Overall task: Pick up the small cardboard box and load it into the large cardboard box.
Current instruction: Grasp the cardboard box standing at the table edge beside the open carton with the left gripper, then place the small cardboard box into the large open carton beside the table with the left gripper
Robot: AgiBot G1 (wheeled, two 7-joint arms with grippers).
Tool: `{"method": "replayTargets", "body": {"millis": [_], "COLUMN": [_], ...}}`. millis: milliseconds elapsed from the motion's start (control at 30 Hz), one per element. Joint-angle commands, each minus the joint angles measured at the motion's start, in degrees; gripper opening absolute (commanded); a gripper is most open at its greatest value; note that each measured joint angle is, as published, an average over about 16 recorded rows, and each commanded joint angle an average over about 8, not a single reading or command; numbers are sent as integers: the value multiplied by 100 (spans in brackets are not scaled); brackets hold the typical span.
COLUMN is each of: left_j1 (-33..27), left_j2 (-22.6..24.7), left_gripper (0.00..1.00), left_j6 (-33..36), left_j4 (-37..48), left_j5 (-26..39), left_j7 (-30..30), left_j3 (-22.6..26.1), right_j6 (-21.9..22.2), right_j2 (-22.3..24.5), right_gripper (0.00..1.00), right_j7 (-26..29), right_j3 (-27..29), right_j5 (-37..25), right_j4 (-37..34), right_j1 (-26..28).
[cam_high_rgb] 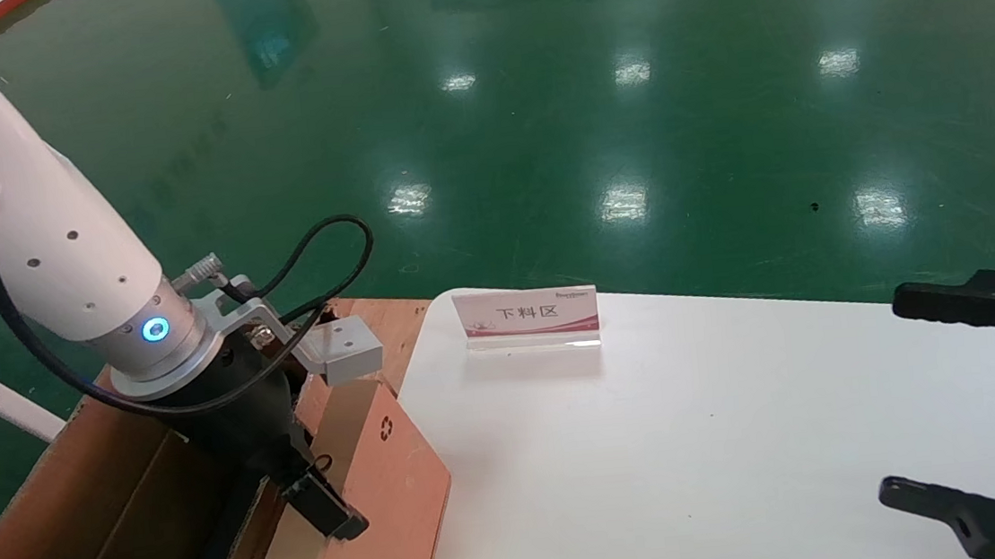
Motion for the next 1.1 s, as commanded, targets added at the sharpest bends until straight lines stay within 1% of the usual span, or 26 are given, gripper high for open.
{"method": "replayTargets", "body": {"millis": [33,667,767,900,1100], "left_j1": [-1,-13,-91,-412,-1277], "left_j2": [0,7,20,47,226], "left_gripper": [0,0,0,0,0], "left_j6": [1,-1,-11,-35,80], "left_j4": [-1,32,96,237,800], "left_j5": [1,-13,-49,-83,-36], "left_j7": [-1,3,12,27,213], "left_j3": [-1,-17,-70,-247,-628], "right_j6": [0,0,-1,-1,-1], "right_j2": [0,0,0,0,0], "right_gripper": [0,0,0,0,0], "right_j7": [0,0,0,-2,-3], "right_j3": [0,0,-1,-2,-5], "right_j5": [0,0,-1,0,1], "right_j4": [0,0,-1,-3,-5], "right_j1": [0,0,1,2,3]}}
